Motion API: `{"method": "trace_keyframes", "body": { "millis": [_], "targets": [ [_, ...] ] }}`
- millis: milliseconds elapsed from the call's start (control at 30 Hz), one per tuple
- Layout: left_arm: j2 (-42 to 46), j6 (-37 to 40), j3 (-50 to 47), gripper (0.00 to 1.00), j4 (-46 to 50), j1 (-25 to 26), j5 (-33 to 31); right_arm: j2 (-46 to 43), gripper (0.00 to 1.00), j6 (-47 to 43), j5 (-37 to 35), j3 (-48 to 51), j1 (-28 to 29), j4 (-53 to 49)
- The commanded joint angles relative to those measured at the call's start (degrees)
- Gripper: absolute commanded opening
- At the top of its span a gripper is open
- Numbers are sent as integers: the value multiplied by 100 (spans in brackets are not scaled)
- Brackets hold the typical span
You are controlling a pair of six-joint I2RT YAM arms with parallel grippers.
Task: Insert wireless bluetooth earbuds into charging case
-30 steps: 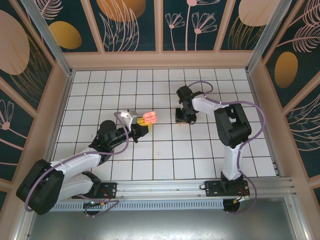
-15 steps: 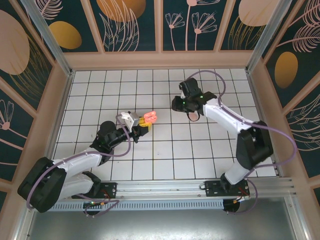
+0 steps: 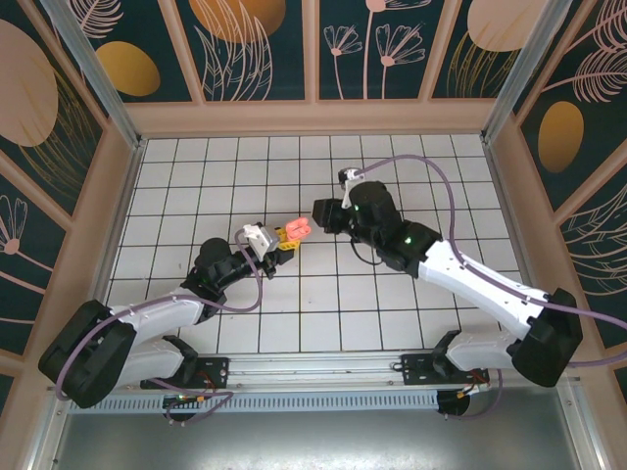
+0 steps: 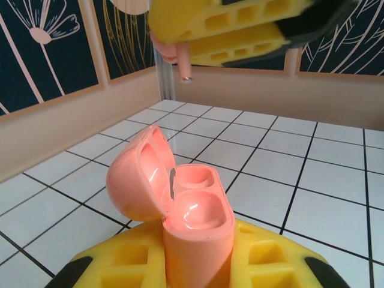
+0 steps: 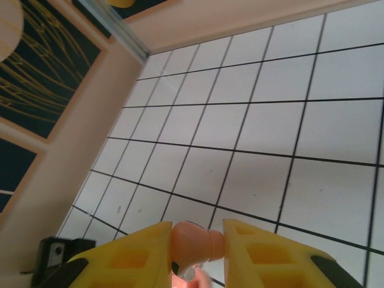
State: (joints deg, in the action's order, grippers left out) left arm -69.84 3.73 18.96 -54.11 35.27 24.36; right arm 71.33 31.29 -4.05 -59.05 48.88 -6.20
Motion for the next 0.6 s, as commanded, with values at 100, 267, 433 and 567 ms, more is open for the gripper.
{"method": "trace_keyframes", "body": {
  "millis": [100, 267, 433, 567],
  "targets": [
    [-122, 115, 218, 16, -497, 120, -134, -226, 25, 344, -552, 404, 355, 729],
    [-170, 2, 249, 16, -643, 150, -151, -198, 25, 413, -606, 533, 466, 749],
    [-161, -106, 283, 17, -702, 152, -173, -227, 25, 453, -766, 621, 471, 649],
    [-126, -135, 310, 17, -724, 156, -177, -224, 25, 461, -834, 657, 471, 653]
  ]
}}
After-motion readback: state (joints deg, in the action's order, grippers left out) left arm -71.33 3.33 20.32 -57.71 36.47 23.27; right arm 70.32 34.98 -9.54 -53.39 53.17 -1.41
